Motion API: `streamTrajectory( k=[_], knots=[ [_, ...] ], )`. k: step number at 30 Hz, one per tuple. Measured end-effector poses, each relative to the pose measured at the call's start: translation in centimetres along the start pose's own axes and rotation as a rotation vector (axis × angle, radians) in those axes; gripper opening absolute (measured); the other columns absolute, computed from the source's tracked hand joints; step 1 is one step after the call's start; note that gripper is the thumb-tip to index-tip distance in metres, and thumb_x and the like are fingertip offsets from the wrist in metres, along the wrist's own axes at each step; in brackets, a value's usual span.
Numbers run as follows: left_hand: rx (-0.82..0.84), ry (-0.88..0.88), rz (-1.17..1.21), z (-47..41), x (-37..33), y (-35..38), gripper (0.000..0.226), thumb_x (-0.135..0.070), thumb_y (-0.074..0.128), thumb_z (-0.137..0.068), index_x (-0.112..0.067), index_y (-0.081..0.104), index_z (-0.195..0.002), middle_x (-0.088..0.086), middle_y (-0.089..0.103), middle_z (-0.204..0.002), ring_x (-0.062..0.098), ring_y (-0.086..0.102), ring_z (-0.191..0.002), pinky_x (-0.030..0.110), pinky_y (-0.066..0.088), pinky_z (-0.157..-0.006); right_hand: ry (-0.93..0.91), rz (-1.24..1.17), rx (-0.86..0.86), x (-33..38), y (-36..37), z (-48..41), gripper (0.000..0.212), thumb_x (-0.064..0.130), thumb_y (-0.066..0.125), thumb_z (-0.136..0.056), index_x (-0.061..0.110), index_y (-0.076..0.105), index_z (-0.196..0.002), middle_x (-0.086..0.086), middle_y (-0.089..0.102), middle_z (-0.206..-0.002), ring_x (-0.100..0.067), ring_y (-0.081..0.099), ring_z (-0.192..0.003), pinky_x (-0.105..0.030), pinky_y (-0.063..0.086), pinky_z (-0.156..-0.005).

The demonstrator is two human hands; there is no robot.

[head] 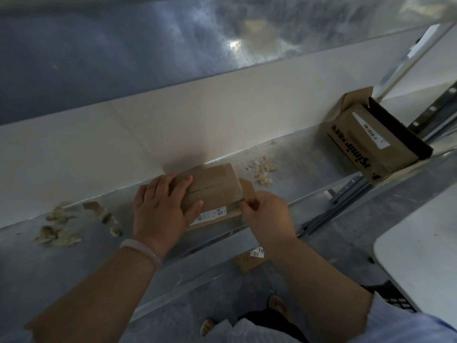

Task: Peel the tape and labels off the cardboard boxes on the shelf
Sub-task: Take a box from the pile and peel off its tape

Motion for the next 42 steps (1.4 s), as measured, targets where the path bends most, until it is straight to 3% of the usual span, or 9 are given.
streamTrajectory(
  k=[4, 9, 11, 15, 19, 23, 28, 37, 42],
  knots=[
    [-0.004, 0.000, 0.006, 0.0, 0.0, -0.1, 0.067, -0.069, 0.031, -0.082, -0.029, 0.052, -0.132, 0.006, 0.052, -0.131, 0.030, 0.046, -0.124, 0.049, 0.032, -0.106, 0.060, -0.121, -0.002, -0.1, 0.4, -0.1, 0.013, 0.032, 0.067, -0.087, 0.023, 0.063, -0.080, 0.008, 0.062, -0.074, -0.007, 0.056, -0.065, -0.020, 0.040, -0.056],
    [0.001, 0.005, 0.002, 0.0, 0.1, 0.0, 0.067, -0.069, 0.030, -0.083, -0.030, 0.051, -0.133, 0.006, 0.051, -0.131, 0.030, 0.046, -0.124, 0.049, 0.032, -0.106, 0.126, -0.264, -0.026, -0.4, 0.4, 0.0, 0.008, 0.032, 0.072, -0.086, 0.024, 0.067, -0.086, 0.010, 0.066, -0.082, -0.005, 0.061, -0.077, -0.021, 0.048, -0.067],
    [0.003, 0.009, -0.002, -0.1, 0.2, 0.0, 0.067, -0.069, 0.030, -0.083, -0.030, 0.051, -0.133, 0.006, 0.051, -0.131, 0.030, 0.046, -0.123, 0.050, 0.032, -0.105, 0.111, -0.228, -0.031, -0.5, 0.1, -0.1, 0.007, 0.030, 0.068, -0.088, 0.023, 0.069, -0.090, 0.010, 0.067, -0.084, -0.006, 0.061, -0.080, -0.023, 0.051, -0.074],
    [0.003, 0.015, -0.006, -0.1, 0.2, 0.1, 0.067, -0.068, 0.031, -0.083, -0.029, 0.051, -0.133, 0.007, 0.051, -0.130, 0.030, 0.046, -0.122, 0.050, 0.035, -0.104, 0.001, -0.050, -0.018, -0.4, -0.2, -0.3, 0.011, 0.028, 0.061, -0.093, 0.020, 0.067, -0.090, 0.007, 0.064, -0.080, -0.005, 0.057, -0.071, -0.018, 0.043, -0.060],
    [0.003, 0.009, -0.003, -0.1, 0.1, 0.1, 0.067, -0.068, 0.031, -0.083, -0.029, 0.050, -0.134, 0.007, 0.051, -0.131, 0.030, 0.046, -0.123, 0.050, 0.034, -0.104, -0.074, 0.073, 0.020, -0.1, -0.3, -0.6, 0.017, 0.024, 0.055, -0.095, 0.016, 0.062, -0.082, -0.001, 0.064, -0.072, -0.014, 0.060, -0.064, -0.033, 0.054, -0.061],
    [0.000, 0.004, -0.007, 0.0, 0.1, 0.0, 0.067, -0.068, 0.030, -0.083, -0.029, 0.050, -0.133, 0.006, 0.051, -0.130, 0.030, 0.046, -0.123, 0.050, 0.034, -0.104, -0.104, 0.153, 0.035, 0.1, -0.2, -0.7, 0.018, 0.023, 0.051, -0.095, 0.013, 0.059, -0.082, -0.003, 0.060, -0.076, -0.015, 0.057, -0.063, -0.030, 0.050, -0.056],
    [0.002, -0.002, 0.006, 0.0, 0.0, -0.1, 0.067, -0.068, 0.030, -0.083, -0.029, 0.051, -0.133, 0.006, 0.051, -0.131, 0.030, 0.046, -0.123, 0.049, 0.033, -0.105, 0.168, -0.241, 0.170, -0.1, -0.5, -1.4, 0.018, 0.017, 0.059, -0.092, 0.001, 0.059, -0.084, -0.018, 0.064, -0.081, -0.025, 0.067, -0.071, -0.036, 0.061, -0.065],
    [0.005, -0.014, 0.013, 0.0, -0.1, -0.3, 0.068, -0.069, 0.029, -0.081, -0.030, 0.052, -0.132, 0.006, 0.051, -0.131, 0.030, 0.046, -0.123, 0.048, 0.032, -0.106, 0.472, -0.987, 0.463, -0.8, -0.6, -1.4, 0.010, 0.006, 0.058, -0.093, -0.003, 0.059, -0.089, -0.010, 0.056, -0.067, -0.015, 0.056, -0.056, -0.043, 0.061, -0.069],
    [0.002, -0.011, 0.017, -0.1, 0.1, -0.1, 0.067, -0.070, 0.031, -0.081, -0.031, 0.052, -0.131, 0.005, 0.052, -0.130, 0.030, 0.047, -0.122, 0.049, 0.034, -0.104, 0.507, -1.119, 0.449, -0.8, -0.2, -0.8, 0.014, 0.008, 0.055, -0.095, -0.002, 0.060, -0.087, -0.010, 0.058, -0.064, -0.015, 0.060, -0.056, -0.043, 0.061, -0.067]
  ],
)
Point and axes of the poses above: each hand's wrist, its own z-axis away from the middle knuckle, its own y-axis out of the palm, x = y × z, the point moved 1 cm from there along -z, towards the middle knuckle
